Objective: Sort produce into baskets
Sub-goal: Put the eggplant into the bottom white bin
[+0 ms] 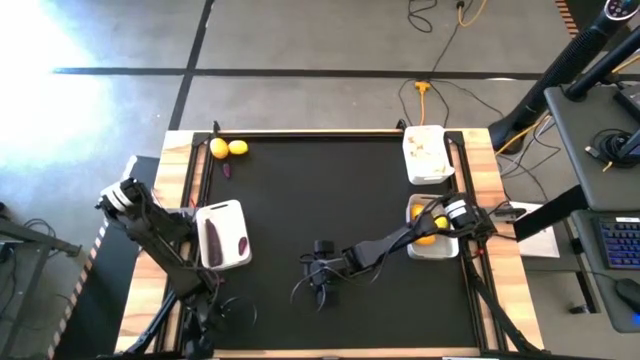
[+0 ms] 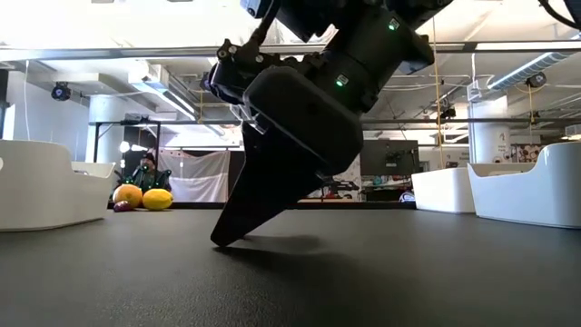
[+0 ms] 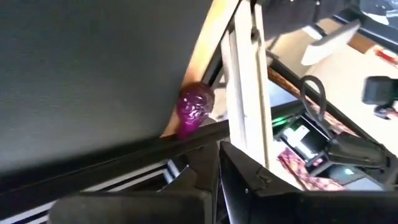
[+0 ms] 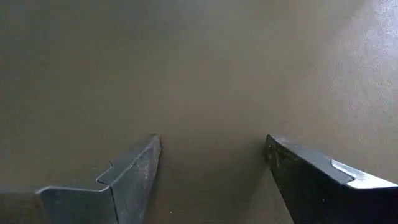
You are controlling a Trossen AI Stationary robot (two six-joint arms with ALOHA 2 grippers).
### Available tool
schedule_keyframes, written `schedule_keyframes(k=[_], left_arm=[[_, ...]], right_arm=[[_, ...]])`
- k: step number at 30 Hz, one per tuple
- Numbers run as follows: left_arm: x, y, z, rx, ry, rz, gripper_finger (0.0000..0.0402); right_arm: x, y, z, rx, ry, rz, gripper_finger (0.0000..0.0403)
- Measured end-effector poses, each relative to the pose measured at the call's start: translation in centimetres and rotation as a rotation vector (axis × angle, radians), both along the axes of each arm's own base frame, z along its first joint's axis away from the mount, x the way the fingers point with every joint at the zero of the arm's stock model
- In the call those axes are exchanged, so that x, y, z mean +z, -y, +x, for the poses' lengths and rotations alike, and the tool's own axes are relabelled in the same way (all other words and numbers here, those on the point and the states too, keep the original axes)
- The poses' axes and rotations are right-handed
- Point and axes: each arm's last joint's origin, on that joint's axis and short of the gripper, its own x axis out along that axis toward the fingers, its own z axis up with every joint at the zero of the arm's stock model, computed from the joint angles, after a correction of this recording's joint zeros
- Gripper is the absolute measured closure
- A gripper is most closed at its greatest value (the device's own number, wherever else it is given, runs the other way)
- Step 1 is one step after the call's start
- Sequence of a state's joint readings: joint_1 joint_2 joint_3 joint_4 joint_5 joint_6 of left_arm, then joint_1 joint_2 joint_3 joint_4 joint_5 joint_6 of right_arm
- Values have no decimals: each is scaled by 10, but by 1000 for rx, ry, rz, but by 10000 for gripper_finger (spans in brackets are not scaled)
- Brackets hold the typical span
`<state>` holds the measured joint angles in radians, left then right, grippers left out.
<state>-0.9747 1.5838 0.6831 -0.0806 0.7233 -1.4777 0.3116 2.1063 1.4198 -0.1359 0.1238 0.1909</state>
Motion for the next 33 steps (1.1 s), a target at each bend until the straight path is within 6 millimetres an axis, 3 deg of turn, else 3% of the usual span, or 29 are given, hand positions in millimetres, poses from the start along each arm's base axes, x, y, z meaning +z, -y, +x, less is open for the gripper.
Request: schedule_keyframes(k=[14, 33], left_arm=[[-27, 14, -8, 9, -29, -89, 401], [-41, 20, -15, -12, -96, -56, 401]], right_arm=[[4, 0, -3, 8, -5, -6, 115], [4, 4, -6, 2, -44, -28, 115]])
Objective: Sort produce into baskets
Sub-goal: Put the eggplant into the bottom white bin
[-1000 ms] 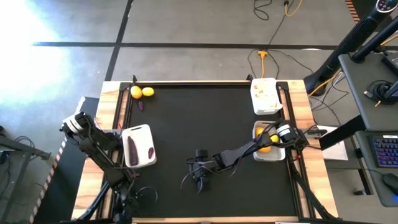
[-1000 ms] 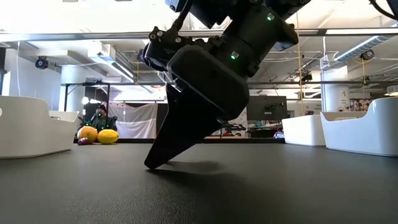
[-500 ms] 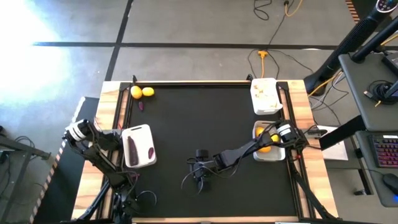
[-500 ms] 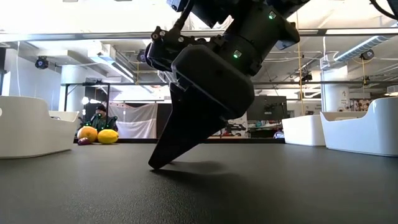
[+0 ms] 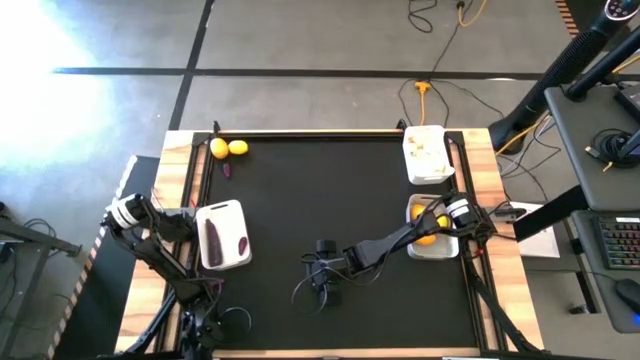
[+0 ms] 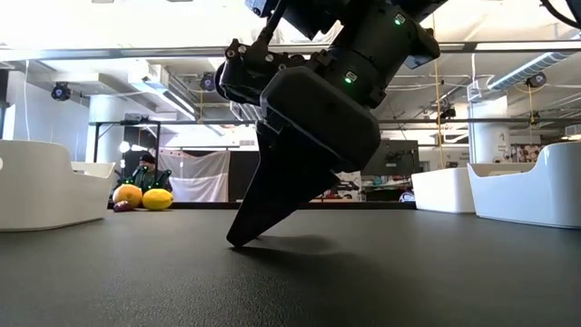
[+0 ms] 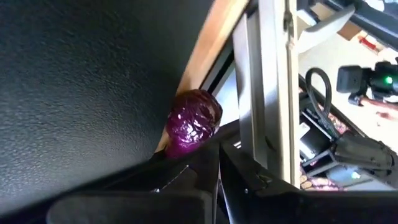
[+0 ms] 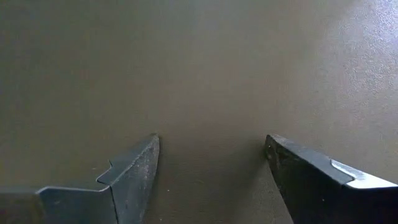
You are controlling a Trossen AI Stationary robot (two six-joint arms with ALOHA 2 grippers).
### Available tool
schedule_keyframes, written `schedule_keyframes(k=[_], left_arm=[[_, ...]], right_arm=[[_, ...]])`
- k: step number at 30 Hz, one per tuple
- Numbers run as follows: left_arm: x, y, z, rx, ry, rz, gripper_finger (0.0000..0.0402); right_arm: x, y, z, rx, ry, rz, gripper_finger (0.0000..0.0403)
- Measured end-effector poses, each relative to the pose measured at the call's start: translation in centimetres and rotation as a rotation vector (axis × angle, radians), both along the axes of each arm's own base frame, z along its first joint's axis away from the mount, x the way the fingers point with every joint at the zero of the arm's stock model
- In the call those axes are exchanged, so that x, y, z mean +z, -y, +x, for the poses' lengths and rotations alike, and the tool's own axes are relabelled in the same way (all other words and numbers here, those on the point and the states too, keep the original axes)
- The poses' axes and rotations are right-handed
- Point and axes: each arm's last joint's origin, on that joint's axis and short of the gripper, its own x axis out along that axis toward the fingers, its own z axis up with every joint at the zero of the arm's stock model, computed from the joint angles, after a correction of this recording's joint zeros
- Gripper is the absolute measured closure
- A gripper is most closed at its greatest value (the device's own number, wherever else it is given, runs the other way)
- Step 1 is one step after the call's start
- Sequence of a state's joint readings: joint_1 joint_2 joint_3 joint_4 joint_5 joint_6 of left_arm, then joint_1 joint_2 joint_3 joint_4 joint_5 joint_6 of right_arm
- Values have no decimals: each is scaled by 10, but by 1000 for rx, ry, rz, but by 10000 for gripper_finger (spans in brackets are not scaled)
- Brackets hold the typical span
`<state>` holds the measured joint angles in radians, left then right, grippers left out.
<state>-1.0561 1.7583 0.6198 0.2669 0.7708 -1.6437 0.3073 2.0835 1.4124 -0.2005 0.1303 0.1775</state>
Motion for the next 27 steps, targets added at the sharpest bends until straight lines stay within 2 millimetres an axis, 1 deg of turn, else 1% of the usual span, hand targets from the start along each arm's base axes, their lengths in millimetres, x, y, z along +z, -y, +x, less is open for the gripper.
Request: schedule_keyframes(k=[4, 8, 10, 16, 20, 22, 26, 27], left_arm=[[4, 5, 3, 20, -1, 19, 401], [5, 5, 3, 44, -40, 139, 401], [6, 5, 3, 46, -48, 168, 401], [17, 8, 5, 53, -40, 186, 401], [26, -1, 1, 50, -43, 262, 401], [31, -9, -2, 59, -13, 326, 401], [47, -19, -4, 97, 68, 382, 401], [51, -22, -6, 103, 61, 402, 401]], right_arm=[[0, 2, 0, 2, -1, -3, 115], [1, 3, 0, 1, -2, -2, 115], [1, 3, 0, 5, -1, -5, 115], [1, 3, 0, 5, -2, -8, 115], [1, 3, 1, 4, 0, -8, 115], [2, 3, 1, 3, 2, -7, 115], [1, 3, 1, -3, 0, -3, 115], [1, 3, 1, -4, 0, -2, 115]])
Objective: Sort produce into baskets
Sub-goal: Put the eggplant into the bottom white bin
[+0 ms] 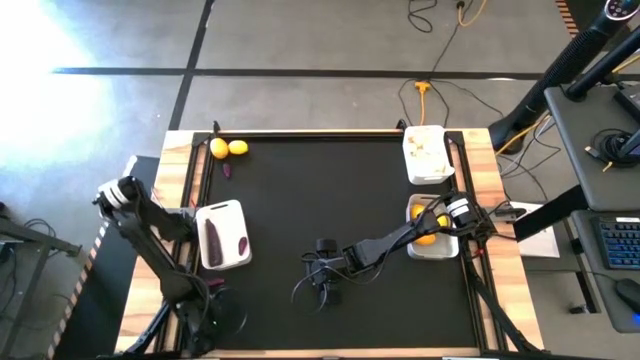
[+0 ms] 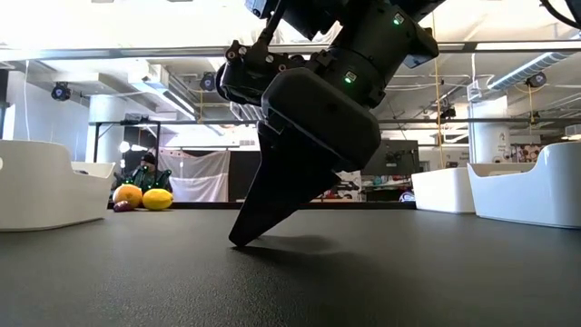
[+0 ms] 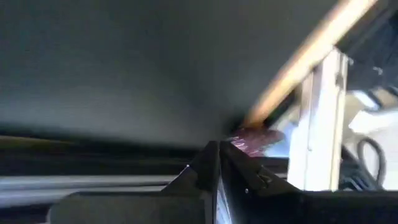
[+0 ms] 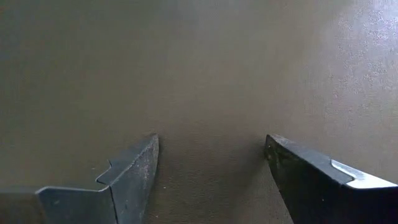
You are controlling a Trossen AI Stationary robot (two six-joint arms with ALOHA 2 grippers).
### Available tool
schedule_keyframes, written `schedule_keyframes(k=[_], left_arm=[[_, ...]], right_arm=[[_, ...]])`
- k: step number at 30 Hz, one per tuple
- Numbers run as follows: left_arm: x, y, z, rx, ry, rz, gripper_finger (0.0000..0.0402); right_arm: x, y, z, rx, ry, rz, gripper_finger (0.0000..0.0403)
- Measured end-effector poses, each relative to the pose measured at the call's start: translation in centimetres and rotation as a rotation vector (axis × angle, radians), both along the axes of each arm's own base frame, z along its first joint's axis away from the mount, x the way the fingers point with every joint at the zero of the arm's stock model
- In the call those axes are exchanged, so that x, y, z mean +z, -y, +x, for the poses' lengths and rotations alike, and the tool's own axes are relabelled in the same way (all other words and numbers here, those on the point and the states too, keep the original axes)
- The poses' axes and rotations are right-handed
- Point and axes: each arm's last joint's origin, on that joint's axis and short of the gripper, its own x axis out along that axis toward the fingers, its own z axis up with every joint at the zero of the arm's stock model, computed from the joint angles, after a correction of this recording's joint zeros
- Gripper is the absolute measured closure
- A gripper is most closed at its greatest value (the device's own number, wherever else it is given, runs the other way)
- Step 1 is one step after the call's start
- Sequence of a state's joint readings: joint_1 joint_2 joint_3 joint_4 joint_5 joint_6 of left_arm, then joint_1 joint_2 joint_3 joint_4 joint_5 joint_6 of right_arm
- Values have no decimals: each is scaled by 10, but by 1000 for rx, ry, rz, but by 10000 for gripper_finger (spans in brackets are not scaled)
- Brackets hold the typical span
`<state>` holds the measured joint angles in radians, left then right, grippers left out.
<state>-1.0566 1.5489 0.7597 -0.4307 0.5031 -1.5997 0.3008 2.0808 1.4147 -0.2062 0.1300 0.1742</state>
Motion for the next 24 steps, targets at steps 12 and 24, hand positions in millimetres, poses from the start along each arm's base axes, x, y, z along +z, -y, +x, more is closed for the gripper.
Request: schedule_keyframes(k=[12, 24], left_arm=[[20, 15, 5, 56, 38, -1, 401], [23, 25, 9, 149, -2, 10, 381]], right_arm=[[0, 0, 0, -4, -2, 9, 115], [0, -1, 0, 15, -9, 25, 115]])
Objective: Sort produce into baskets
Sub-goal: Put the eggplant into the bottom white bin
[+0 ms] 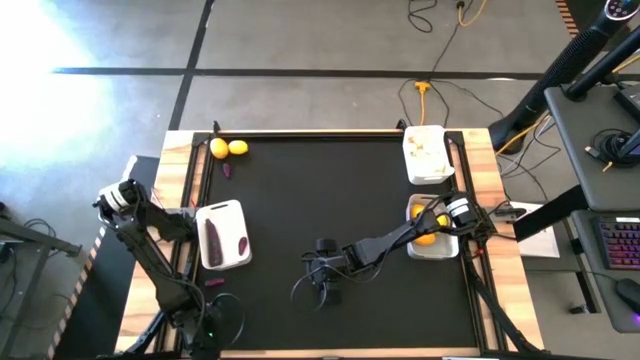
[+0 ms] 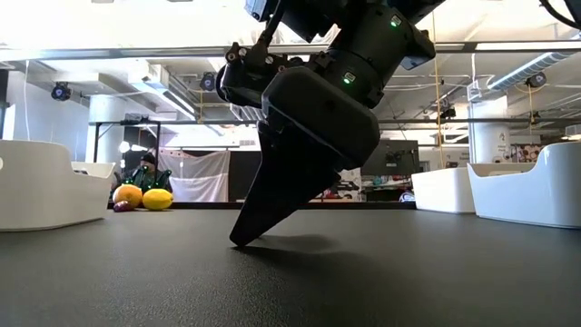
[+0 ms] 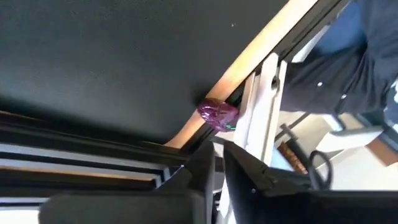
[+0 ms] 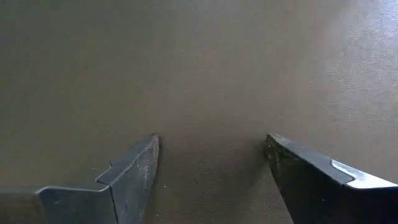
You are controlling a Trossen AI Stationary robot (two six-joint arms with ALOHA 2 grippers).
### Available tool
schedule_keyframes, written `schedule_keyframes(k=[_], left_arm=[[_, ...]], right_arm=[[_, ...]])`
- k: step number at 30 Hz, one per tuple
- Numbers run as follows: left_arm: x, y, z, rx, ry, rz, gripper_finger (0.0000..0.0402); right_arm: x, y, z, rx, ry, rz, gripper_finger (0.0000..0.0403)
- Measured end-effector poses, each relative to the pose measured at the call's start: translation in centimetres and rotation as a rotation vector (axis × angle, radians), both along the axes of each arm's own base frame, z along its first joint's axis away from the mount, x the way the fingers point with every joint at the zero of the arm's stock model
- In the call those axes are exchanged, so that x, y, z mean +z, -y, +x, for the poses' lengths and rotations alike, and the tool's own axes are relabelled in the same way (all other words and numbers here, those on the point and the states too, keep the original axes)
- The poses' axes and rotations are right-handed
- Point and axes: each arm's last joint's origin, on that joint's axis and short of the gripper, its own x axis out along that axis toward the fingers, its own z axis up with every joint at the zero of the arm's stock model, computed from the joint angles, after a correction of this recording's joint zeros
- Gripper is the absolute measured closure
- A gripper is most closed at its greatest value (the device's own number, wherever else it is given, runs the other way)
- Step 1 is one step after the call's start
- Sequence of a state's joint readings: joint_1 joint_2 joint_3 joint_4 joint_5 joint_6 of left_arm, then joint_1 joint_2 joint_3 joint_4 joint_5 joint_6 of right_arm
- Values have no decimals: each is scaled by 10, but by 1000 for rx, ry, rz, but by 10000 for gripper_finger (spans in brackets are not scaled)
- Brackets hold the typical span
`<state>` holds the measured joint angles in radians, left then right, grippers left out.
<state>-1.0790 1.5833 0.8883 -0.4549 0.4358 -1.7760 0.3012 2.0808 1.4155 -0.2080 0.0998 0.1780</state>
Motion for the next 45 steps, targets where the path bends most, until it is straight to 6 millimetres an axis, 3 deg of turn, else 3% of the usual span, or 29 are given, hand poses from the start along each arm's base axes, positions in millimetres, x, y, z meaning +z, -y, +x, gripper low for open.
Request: schedule_keyframes(k=[11, 15, 21, 26, 35, 45], left_arm=[[1, -1, 15, 252, -265, -47, 221], [-13, -6, 16, 314, -356, -38, 183], [-32, -17, 15, 398, -374, -32, 176], [-40, -19, 13, 459, -435, -97, 176], [-50, -19, 13, 484, -463, -62, 179], [-59, -4, 22, 532, -471, -18, 182]], right_arm=[[-1, 13, 0, 175, -28, -121, 115], [-3, 14, -2, 245, -44, -113, 115], [-6, 11, -8, 278, -96, -136, 115], [-9, 11, -11, 296, -117, -142, 115], [-12, 9, -16, 335, -148, -169, 115], [17, 8, -37, 340, -148, -249, 115]])
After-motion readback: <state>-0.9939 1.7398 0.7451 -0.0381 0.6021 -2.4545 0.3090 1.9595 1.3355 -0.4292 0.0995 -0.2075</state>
